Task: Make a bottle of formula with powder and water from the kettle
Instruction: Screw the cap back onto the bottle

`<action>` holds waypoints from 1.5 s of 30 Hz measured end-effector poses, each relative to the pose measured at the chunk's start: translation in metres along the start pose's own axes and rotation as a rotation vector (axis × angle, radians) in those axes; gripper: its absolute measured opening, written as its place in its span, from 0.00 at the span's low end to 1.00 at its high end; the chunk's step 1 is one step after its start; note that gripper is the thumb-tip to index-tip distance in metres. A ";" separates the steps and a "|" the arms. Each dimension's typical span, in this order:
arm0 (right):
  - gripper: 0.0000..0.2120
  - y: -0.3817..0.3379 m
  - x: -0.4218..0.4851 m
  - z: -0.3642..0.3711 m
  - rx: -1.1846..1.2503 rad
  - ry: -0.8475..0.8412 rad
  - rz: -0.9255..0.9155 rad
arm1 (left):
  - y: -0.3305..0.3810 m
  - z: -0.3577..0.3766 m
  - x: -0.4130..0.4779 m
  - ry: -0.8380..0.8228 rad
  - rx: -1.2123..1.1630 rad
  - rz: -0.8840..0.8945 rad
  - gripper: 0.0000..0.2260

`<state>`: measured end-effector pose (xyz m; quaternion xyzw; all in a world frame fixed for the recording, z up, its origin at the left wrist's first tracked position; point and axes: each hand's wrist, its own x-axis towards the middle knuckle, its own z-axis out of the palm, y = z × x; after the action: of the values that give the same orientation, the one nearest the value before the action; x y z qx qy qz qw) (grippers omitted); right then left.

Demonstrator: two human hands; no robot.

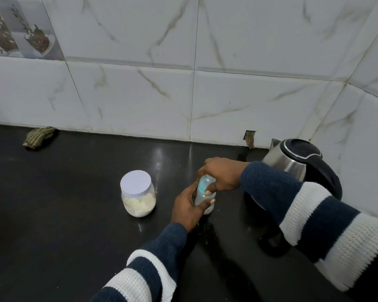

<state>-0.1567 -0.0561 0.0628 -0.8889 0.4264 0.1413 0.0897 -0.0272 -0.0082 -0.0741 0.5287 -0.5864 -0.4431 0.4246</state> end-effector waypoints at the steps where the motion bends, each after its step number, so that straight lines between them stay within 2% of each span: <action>1: 0.21 0.000 0.000 0.000 0.003 -0.003 0.001 | -0.001 0.001 0.000 0.003 0.011 0.001 0.26; 7: 0.21 0.001 -0.004 0.001 0.000 0.036 -0.021 | -0.002 0.002 0.000 0.015 0.118 0.035 0.25; 13: 0.21 0.008 -0.015 -0.025 0.035 0.158 -0.038 | -0.002 0.002 -0.001 0.026 0.126 0.098 0.25; 21: 0.22 -0.003 -0.013 -0.011 0.027 0.060 0.001 | 0.002 -0.001 -0.001 0.002 0.132 0.088 0.26; 31: 0.19 -0.004 -0.009 -0.003 0.020 0.072 -0.010 | 0.001 0.000 -0.002 0.009 0.135 0.066 0.26; 36: 0.21 0.002 -0.006 0.005 0.025 0.084 0.078 | 0.001 0.000 -0.001 0.000 0.145 0.062 0.26; 39: 0.29 0.003 -0.006 0.010 0.005 0.112 0.142 | 0.002 0.000 -0.001 -0.004 0.152 0.069 0.25; 43: 0.37 0.006 -0.009 0.013 0.037 0.089 0.090 | 0.004 0.000 -0.004 0.000 0.126 0.084 0.23; 45: 0.33 0.009 -0.009 0.012 0.049 0.091 0.042 | 0.003 0.000 -0.004 -0.003 0.126 0.083 0.25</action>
<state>-0.1709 -0.0518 0.0544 -0.8828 0.4519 0.0922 0.0891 -0.0275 -0.0042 -0.0718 0.5290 -0.6353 -0.3878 0.4077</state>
